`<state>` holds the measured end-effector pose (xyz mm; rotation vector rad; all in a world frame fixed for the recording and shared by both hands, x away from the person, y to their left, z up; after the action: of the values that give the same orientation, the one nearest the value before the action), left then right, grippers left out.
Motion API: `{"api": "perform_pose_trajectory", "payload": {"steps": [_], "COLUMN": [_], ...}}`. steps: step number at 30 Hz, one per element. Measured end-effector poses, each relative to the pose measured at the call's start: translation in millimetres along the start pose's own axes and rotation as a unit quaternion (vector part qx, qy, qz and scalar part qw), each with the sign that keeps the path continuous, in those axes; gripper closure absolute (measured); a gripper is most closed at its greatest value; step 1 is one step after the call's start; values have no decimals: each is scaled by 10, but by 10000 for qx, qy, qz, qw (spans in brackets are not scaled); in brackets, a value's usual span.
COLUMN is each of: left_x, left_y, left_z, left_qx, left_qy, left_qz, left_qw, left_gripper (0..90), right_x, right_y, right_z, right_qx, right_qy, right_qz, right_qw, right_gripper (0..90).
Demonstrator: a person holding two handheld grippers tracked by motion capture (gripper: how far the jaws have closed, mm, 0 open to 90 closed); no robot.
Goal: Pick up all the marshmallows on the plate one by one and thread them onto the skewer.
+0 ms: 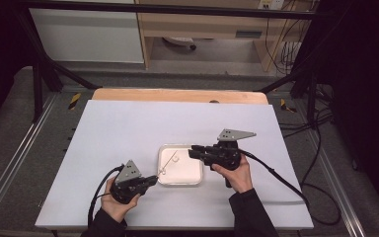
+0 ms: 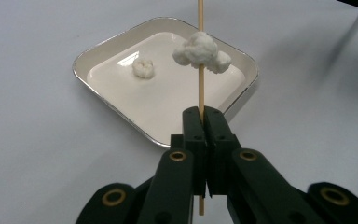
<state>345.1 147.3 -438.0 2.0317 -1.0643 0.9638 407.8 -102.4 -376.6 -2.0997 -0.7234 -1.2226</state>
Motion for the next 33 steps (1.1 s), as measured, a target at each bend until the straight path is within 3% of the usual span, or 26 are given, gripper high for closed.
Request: {"api": "perform_pose_trajectory", "payload": {"steps": [16,33], "left_x": [26,41], "left_y": [80,106], "left_z": [12,3], "left_qx": [-106,-79], "left_qy": [67,173], "left_qz": [144,219], "left_qw": [9998,9996], "left_gripper": [888,888], "right_x": [97,43], "right_y": [-58,-79], "right_z": [170,262], "right_qx": [365,615], "right_qy": [104,29], "right_qz": [449,647], "right_qw": [9983,9960], "right_gripper": [716,726]}}
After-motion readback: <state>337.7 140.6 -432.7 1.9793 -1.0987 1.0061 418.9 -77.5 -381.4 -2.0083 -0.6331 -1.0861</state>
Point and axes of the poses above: each handheld gripper's, and its own axes: z roughly forward along the jaws, x roughly out of its top, y roughly to its right, the point moved 4 cm from there along z, roughly forward along the jaws, and after that the axes turned 13 degrees about -x, right-handed, at the moved point
